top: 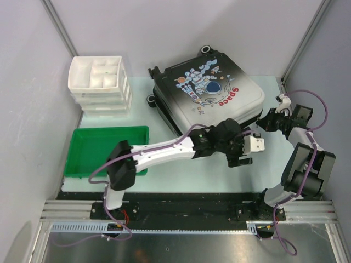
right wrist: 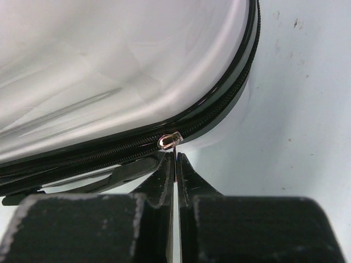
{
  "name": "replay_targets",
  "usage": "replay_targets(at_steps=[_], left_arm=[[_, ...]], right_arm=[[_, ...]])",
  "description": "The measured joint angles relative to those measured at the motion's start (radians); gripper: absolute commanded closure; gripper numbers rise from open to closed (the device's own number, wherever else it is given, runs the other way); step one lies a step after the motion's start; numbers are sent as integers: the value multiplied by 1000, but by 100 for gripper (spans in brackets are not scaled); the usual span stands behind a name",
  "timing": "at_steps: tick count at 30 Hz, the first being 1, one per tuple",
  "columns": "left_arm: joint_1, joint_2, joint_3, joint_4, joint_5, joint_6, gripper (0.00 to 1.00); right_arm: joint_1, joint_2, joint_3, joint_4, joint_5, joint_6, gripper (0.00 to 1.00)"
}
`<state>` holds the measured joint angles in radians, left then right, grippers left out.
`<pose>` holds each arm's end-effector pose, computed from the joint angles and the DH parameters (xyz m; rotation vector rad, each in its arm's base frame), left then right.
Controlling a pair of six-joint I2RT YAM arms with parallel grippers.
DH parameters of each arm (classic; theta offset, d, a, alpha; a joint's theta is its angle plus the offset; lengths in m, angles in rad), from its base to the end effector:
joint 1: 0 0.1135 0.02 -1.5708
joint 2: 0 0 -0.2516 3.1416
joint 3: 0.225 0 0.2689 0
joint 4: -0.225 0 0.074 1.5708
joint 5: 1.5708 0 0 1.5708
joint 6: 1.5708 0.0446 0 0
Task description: Open, take out, and arrange the luggage
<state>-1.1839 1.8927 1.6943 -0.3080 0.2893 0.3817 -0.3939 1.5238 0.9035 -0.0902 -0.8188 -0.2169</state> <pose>0.1657 -0.4405 0.3027 1.6420 1.3899 -0.7803 0.3223 -0.0987 0.1931 -0.2242 2.0679 0.5628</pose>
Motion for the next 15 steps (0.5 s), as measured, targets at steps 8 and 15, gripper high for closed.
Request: replay_targets(at_steps=[8, 15], left_arm=[[7, 169, 73, 12, -110, 40, 13], [16, 271, 137, 53, -244, 56, 13]], right_arm=[[0, 1, -3, 10, -1, 29, 100], [-1, 4, -4, 16, -2, 64, 100]])
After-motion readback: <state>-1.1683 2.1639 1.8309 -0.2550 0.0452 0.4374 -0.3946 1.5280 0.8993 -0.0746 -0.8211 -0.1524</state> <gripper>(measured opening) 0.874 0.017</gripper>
